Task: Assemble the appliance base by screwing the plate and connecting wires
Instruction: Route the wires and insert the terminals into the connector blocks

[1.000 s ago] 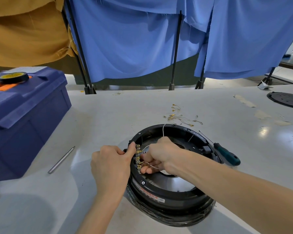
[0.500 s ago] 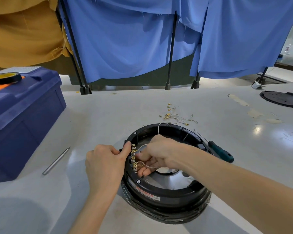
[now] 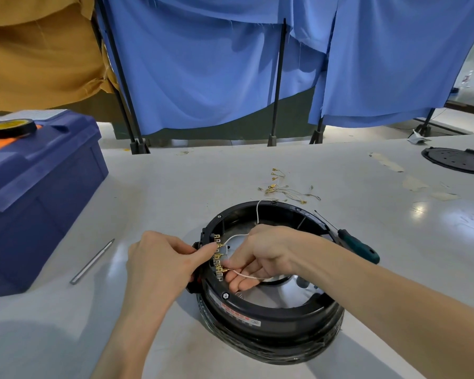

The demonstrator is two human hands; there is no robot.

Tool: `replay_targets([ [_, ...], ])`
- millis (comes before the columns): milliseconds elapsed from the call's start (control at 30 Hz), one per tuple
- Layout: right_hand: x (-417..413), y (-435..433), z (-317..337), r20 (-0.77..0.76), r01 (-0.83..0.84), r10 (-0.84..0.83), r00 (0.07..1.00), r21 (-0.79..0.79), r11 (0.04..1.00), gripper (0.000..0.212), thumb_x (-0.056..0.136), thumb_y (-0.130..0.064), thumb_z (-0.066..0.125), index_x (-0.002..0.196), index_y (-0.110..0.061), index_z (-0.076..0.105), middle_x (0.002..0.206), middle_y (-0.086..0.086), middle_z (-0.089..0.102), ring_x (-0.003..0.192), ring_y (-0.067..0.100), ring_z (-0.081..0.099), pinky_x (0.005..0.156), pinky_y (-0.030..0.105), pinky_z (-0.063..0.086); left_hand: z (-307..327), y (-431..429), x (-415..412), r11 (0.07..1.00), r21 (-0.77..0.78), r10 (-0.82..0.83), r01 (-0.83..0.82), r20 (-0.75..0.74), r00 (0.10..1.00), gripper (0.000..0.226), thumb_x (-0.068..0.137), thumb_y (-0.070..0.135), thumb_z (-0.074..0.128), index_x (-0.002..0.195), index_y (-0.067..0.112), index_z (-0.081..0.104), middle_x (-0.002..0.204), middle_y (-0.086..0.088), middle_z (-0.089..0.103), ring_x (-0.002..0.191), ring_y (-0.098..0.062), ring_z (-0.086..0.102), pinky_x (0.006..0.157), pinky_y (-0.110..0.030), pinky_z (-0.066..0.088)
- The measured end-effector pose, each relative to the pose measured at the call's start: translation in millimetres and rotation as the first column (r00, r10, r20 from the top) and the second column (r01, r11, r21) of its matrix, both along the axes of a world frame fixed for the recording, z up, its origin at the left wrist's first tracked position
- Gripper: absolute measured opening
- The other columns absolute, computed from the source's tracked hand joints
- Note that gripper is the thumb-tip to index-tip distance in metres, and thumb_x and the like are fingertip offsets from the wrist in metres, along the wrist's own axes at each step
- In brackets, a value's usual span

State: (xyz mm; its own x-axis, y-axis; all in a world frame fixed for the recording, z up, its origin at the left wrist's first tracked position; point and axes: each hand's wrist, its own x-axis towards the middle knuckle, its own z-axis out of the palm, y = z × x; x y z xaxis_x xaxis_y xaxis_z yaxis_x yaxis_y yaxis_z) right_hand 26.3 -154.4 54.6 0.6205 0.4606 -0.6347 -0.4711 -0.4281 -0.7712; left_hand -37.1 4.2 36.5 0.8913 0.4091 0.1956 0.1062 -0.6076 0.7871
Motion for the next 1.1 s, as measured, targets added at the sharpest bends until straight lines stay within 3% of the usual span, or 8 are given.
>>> replay_targets([
  [200,-8,2,-5,0.015,0.158,-0.159,0.987,0.043,0.986,0.012,0.089,0.006,0.062,0.077,0.008,0.062,0.055,0.016,0.066,0.045,0.021,0.066,0.044,0.023,0.054,-1,-2,0,0.999,0.010,0.035,-0.036,0.047,0.998,0.034,0.065,0.041,0.086,0.046,0.019,0.068,0.038,0.003,0.058,0.060,-0.020,0.065,0.061,-0.028,0.051],
  [467,-20,5,-10,0.066,0.291,-0.298,0.952,0.100,0.951,0.016,0.090,0.012,0.056,0.076,0.007,0.052,0.047,0.014,0.060,0.037,0.017,0.060,0.040,0.023,0.052,-2,-8,-1,0.995,0.062,0.071,-0.076,0.068,0.995,0.032,0.068,0.042,0.082,0.048,0.022,0.068,0.042,0.002,0.060,0.059,-0.017,0.064,0.050,-0.017,0.032],
  [567,-24,7,-11,0.084,0.332,-0.343,0.936,0.122,0.935,0.002,0.090,0.014,0.055,0.092,0.012,0.055,0.049,0.015,0.060,0.036,0.018,0.059,0.039,0.023,0.051,-2,-9,-1,0.995,0.069,0.062,-0.066,0.060,0.996,0.031,0.069,0.042,0.081,0.049,0.022,0.068,0.040,0.003,0.059,0.063,-0.019,0.063,0.052,-0.016,0.032],
  [700,-23,7,-12,0.069,0.328,-0.338,0.939,0.124,0.937,0.008,0.090,0.013,0.055,0.098,0.011,0.056,0.051,0.015,0.060,0.037,0.018,0.059,0.039,0.022,0.050,-2,-10,-3,0.993,0.105,0.055,-0.061,0.063,0.997,0.033,0.070,0.042,0.080,0.049,0.021,0.068,0.038,0.002,0.058,0.066,-0.026,0.061,0.056,-0.024,0.042],
  [833,-21,5,-12,0.063,0.323,-0.331,0.941,0.114,0.940,0.022,0.089,0.014,0.055,0.111,0.016,0.055,0.054,0.016,0.060,0.039,0.020,0.060,0.039,0.023,0.049,0,-11,-5,0.990,0.125,0.052,-0.061,0.073,0.996,0.034,0.071,0.042,0.078,0.047,0.021,0.067,0.041,0.001,0.059,0.066,-0.027,0.059,0.053,-0.020,0.035],
  [1033,-21,4,-9,0.075,0.254,-0.260,0.963,0.081,0.964,0.003,0.091,0.011,0.056,0.092,0.011,0.059,0.055,0.015,0.062,0.043,0.020,0.062,0.042,0.023,0.052,-2,-14,-6,0.989,0.124,0.069,-0.078,0.071,0.995,0.041,0.073,0.042,0.077,0.045,0.015,0.065,0.044,-0.005,0.060,0.068,-0.026,0.056,0.055,-0.023,0.034],
  [1100,-20,4,-8,0.072,0.239,-0.244,0.967,0.065,0.969,0.006,0.090,0.010,0.057,0.086,0.010,0.060,0.054,0.015,0.063,0.043,0.020,0.063,0.042,0.023,0.052,-2,-16,-6,0.989,0.118,0.077,-0.085,0.071,0.994,0.041,0.073,0.041,0.077,0.046,0.013,0.065,0.046,-0.007,0.060,0.073,-0.028,0.054,0.060,-0.029,0.041],
])
